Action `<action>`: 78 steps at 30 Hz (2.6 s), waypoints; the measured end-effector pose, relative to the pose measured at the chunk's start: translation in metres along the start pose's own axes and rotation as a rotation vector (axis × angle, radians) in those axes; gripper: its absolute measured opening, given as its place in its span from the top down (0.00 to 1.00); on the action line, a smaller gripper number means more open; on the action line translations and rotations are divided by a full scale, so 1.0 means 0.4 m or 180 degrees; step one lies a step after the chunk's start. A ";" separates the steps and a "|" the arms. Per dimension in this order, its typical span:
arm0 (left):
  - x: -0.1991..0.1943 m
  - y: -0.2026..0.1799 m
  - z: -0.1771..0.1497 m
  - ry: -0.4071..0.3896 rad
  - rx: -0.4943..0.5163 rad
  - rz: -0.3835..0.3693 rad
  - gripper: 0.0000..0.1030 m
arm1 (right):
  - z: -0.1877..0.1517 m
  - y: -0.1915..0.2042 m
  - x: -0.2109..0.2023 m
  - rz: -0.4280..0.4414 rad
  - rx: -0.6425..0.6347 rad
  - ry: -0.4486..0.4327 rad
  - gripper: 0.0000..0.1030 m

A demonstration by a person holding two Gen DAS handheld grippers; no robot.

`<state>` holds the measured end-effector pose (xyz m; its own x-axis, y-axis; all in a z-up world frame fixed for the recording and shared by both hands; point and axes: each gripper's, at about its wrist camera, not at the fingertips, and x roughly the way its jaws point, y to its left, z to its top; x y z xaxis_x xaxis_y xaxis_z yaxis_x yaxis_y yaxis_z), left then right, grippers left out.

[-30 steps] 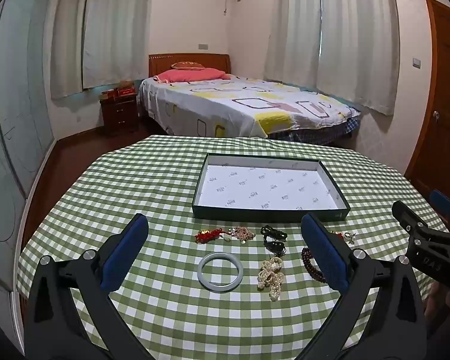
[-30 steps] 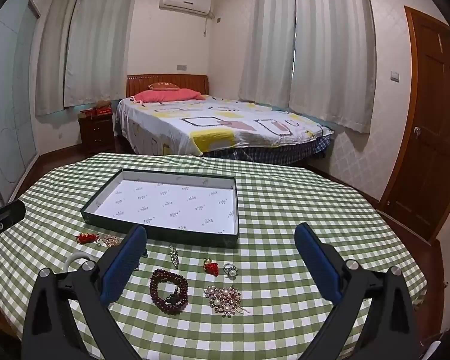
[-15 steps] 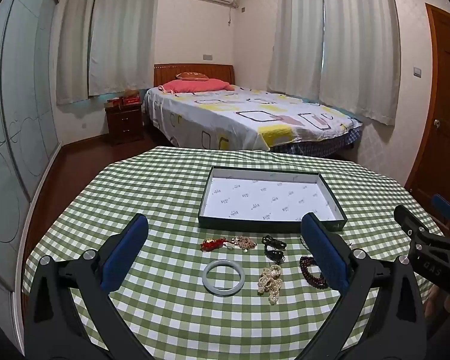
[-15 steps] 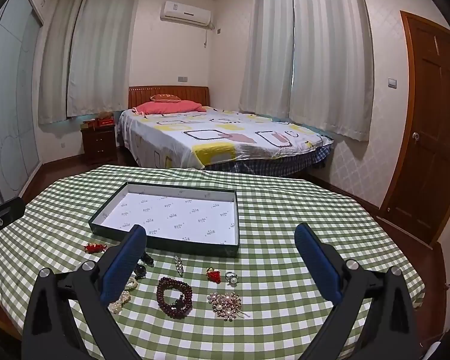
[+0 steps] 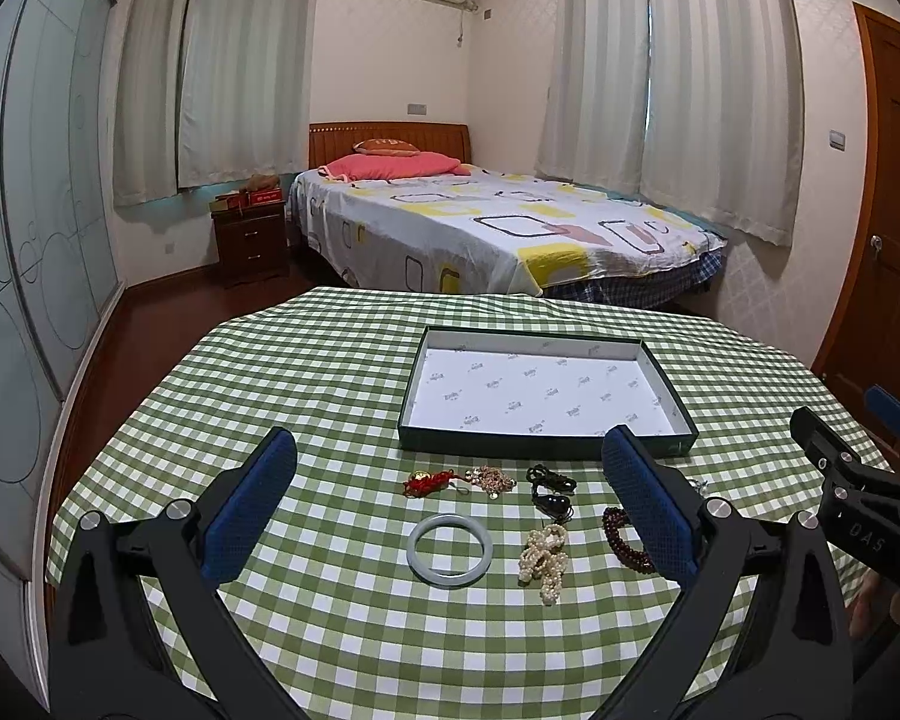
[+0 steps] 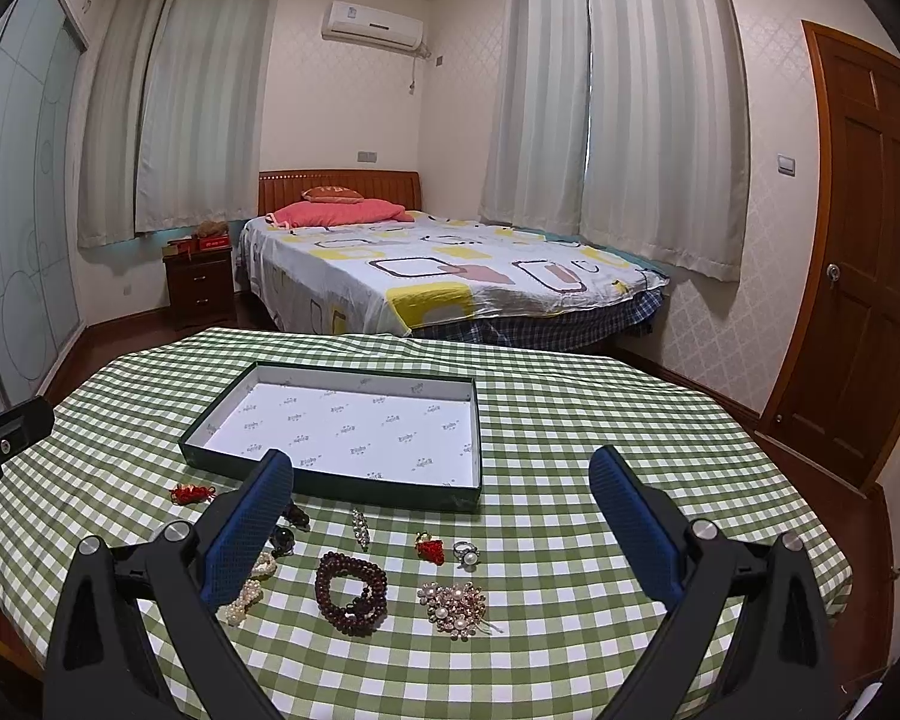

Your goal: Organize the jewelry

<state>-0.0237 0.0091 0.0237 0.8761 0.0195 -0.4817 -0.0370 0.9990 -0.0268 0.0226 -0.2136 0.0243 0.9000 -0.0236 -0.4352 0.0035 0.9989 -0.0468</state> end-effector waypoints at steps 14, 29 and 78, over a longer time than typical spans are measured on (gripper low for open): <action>0.004 0.006 -0.005 0.0019 -0.0013 0.0003 0.04 | -0.013 0.003 -0.001 0.0010 0.0005 -0.0001 0.06; 0.010 0.004 -0.013 0.0069 -0.0008 0.0005 0.04 | -0.026 0.006 0.005 0.0011 -0.0001 -0.0004 0.06; 0.236 0.073 -0.153 0.0761 -0.0224 -0.0037 0.04 | -0.187 -0.023 0.193 0.0179 0.0068 0.0510 0.06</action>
<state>0.0286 0.0375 -0.0760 0.7383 -0.0107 -0.6744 -0.0683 0.9936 -0.0905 0.0594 -0.2275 -0.0761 0.8180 0.0279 -0.5745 -0.0341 0.9994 0.0001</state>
